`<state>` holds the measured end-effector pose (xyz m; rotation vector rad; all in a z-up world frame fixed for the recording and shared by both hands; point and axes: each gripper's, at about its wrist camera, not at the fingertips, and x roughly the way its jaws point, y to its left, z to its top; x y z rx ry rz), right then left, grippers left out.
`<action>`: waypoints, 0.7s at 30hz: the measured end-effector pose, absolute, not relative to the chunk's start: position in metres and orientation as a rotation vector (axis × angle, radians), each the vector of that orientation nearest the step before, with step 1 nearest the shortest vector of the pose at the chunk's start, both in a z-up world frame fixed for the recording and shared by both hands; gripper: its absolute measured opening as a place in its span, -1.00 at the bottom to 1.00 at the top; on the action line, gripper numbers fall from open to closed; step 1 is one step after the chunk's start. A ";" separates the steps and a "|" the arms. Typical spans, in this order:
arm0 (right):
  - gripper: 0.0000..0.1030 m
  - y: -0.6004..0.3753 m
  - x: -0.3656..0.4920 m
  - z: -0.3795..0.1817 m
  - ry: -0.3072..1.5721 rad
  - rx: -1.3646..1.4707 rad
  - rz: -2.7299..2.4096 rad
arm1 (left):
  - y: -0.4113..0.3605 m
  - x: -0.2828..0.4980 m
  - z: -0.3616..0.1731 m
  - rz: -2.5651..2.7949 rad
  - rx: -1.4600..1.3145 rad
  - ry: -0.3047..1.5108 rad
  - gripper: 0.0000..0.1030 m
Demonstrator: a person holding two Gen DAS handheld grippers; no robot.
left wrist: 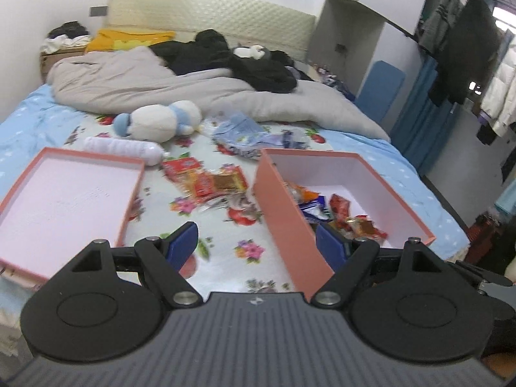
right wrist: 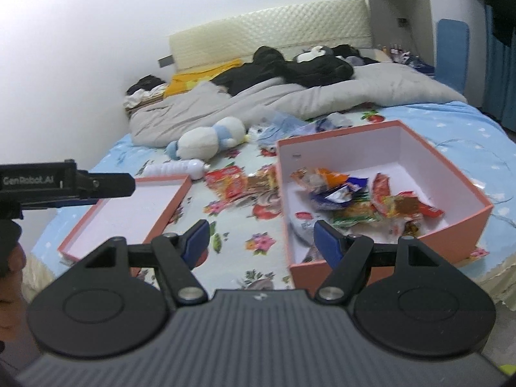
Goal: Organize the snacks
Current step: 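Withdraw both open grippers from the box back toward the snack heap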
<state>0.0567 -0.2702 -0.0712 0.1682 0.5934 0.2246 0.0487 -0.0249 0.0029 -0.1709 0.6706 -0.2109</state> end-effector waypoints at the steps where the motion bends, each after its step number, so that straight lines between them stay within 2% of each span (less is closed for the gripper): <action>1: 0.42 -0.267 0.056 -0.073 0.595 0.169 0.235 | -0.021 0.045 0.001 -0.202 -0.175 0.670 0.62; 12: 0.42 -0.237 0.059 -0.087 0.634 0.118 0.300 | 0.014 0.030 -0.014 -0.137 -0.218 0.690 0.62; 21: 0.42 -0.222 0.074 -0.091 0.640 0.089 0.315 | 0.027 0.053 -0.019 -0.117 -0.238 0.704 0.62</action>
